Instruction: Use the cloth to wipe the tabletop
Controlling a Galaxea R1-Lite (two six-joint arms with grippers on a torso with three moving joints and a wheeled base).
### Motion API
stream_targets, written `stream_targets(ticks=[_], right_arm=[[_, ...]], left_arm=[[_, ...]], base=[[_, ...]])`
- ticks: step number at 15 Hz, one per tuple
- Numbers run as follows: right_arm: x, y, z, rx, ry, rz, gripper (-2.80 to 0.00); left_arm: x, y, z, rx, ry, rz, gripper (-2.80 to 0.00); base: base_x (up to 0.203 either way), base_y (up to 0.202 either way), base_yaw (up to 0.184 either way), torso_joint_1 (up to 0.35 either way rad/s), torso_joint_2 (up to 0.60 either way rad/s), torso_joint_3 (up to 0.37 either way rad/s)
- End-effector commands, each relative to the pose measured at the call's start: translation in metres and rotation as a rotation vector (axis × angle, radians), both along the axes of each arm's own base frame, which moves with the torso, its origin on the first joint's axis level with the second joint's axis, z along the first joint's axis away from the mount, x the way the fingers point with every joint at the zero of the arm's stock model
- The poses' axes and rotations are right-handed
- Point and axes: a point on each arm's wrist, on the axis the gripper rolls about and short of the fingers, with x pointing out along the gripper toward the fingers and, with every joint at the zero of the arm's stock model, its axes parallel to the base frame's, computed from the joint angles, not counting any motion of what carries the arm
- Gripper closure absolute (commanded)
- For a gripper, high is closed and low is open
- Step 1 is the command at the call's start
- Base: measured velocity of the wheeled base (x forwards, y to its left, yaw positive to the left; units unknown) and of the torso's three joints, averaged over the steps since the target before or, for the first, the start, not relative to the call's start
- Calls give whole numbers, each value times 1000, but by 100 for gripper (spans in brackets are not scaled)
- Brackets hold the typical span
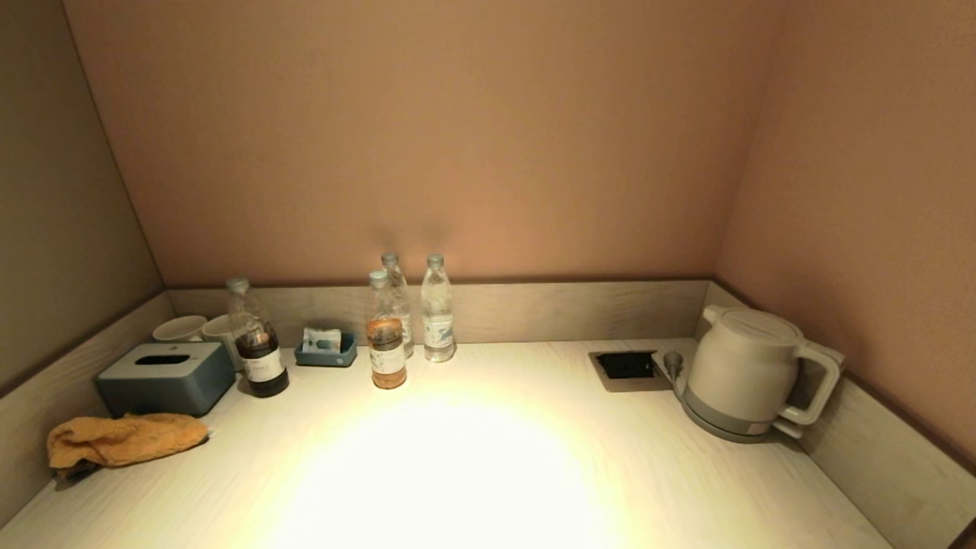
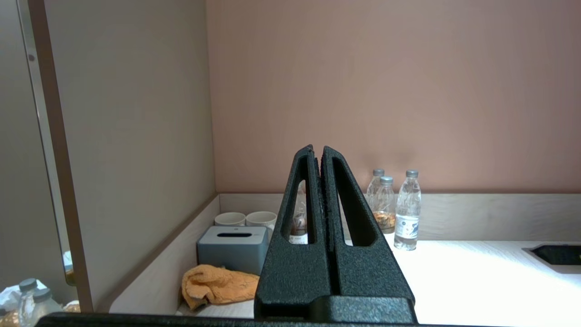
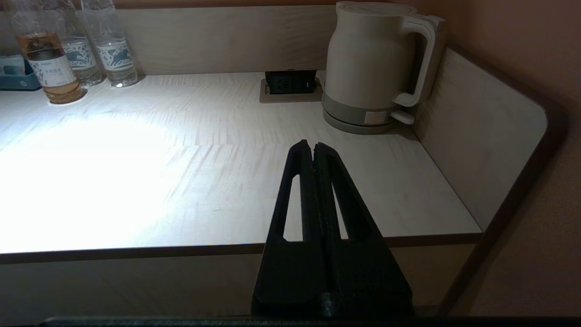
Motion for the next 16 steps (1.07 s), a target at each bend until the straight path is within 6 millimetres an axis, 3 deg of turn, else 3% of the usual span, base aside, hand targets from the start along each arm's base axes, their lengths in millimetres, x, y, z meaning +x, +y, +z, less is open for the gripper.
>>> stream_targets(ticks=[1,7,11,14,16], right_arm=[[0,0,0,0,0,0,0],[0,0,0,0,0,0,0],[0,0,0,0,0,0,0],[0,0,0,0,0,0,0],[0,0,0,0,0,0,0]], left_arm=[[0,0,-4,-1,1,0,0],[17,0,-15,9,15,-3,0],[56,0,-51,41,69,0,0],[59,0,-54,50,56,-6,0],[77,0,-84,51,148,-21,0]], base=[[0,0,0,0,0,0],[0,0,0,0,0,0],[0,0,0,0,0,0],[0,0,0,0,0,0],[0,0,0,0,0,0]])
